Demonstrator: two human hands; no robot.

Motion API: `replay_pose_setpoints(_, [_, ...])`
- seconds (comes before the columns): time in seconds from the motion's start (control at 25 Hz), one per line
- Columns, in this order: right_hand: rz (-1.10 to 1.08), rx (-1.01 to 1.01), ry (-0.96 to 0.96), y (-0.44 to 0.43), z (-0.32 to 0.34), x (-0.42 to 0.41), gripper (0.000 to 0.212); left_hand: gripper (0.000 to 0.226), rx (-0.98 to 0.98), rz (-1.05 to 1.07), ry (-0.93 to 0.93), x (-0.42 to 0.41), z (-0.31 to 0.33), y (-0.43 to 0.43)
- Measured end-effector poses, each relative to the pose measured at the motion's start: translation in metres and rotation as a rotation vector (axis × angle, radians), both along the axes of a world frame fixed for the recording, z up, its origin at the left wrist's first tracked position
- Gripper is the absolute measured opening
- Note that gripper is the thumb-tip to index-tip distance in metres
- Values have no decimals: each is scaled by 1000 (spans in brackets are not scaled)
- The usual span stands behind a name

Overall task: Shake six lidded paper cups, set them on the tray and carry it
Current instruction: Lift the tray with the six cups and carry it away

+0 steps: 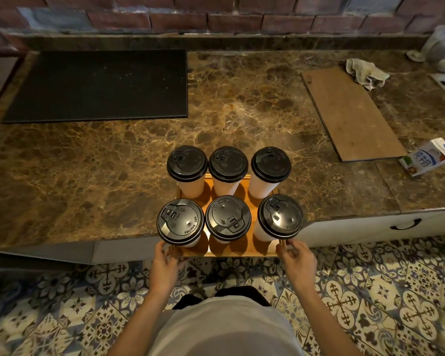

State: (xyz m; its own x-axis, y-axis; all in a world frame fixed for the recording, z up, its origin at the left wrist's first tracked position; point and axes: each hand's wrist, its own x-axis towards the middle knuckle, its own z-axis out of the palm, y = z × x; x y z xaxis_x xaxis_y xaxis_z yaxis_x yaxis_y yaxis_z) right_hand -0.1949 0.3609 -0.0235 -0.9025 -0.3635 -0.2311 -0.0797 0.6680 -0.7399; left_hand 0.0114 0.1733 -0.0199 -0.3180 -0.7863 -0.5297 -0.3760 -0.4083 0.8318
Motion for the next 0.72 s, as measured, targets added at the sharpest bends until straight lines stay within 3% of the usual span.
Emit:
replay_pose_setpoints(0.24, [-11,9,-25,8,1,8,32,33,131,80,169,13,-2,6])
replay_pose_setpoints(0.72, [27,-3,-76,16,2,-3,16,45,178,155,164,17,-15,25])
